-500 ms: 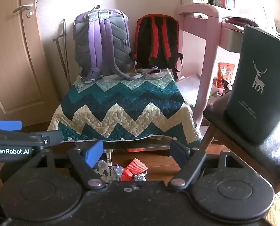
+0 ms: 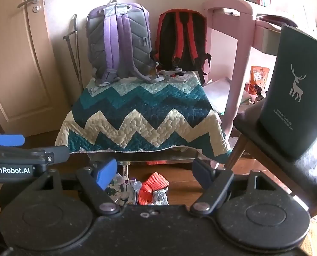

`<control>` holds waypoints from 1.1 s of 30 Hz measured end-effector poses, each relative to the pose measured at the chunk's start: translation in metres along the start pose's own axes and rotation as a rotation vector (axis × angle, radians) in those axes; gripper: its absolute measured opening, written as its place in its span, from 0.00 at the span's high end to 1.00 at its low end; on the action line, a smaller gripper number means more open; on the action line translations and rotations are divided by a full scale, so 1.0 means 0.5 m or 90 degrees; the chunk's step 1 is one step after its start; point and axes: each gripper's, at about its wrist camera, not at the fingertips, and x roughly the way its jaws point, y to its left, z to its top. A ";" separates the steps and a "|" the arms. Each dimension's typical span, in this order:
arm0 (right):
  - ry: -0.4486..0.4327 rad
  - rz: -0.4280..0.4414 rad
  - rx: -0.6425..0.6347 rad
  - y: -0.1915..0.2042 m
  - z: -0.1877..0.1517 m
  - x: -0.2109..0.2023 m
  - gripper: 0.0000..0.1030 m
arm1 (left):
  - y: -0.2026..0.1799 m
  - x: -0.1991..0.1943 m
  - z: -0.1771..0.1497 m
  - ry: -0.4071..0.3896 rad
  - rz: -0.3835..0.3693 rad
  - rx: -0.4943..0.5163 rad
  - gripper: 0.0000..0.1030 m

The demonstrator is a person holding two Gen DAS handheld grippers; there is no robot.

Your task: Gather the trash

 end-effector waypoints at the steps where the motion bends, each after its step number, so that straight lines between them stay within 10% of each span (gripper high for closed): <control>1: 0.003 0.001 -0.003 -0.002 0.004 -0.002 0.24 | 0.001 -0.001 -0.003 0.001 0.001 -0.003 0.00; 33: 0.028 -0.013 0.002 0.012 -0.007 -0.043 0.24 | 0.001 -0.042 -0.012 0.027 -0.010 -0.024 0.00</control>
